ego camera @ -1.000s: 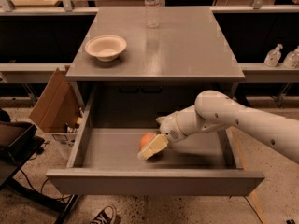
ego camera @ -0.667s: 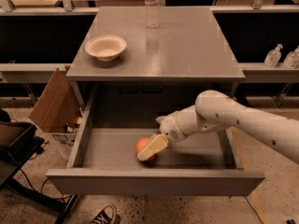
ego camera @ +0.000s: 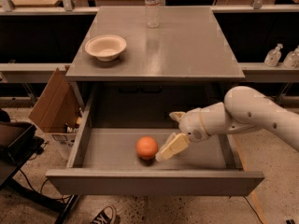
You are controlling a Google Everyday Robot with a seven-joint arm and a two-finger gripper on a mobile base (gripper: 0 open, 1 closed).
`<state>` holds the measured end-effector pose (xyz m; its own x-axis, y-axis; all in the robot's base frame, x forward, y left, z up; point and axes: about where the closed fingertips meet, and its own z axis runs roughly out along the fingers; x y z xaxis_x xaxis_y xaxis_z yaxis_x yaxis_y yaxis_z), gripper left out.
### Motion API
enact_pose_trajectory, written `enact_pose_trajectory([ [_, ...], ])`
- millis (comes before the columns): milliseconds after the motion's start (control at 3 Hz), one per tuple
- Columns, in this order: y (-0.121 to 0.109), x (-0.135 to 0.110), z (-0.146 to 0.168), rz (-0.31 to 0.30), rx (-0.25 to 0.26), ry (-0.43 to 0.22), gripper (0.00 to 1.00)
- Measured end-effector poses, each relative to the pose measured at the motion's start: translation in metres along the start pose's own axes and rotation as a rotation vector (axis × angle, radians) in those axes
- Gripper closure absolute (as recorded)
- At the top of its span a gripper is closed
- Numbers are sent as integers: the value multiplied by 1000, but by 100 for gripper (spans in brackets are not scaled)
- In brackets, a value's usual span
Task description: Place orange into top drawer
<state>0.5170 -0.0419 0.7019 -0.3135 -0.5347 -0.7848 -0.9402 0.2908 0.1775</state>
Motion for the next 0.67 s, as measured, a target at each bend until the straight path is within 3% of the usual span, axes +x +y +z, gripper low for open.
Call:
enact_pose_trajectory([
  [333, 20, 7, -86, -93, 22, -10, 0],
  [667, 34, 4, -164, -177, 47, 48, 0],
])
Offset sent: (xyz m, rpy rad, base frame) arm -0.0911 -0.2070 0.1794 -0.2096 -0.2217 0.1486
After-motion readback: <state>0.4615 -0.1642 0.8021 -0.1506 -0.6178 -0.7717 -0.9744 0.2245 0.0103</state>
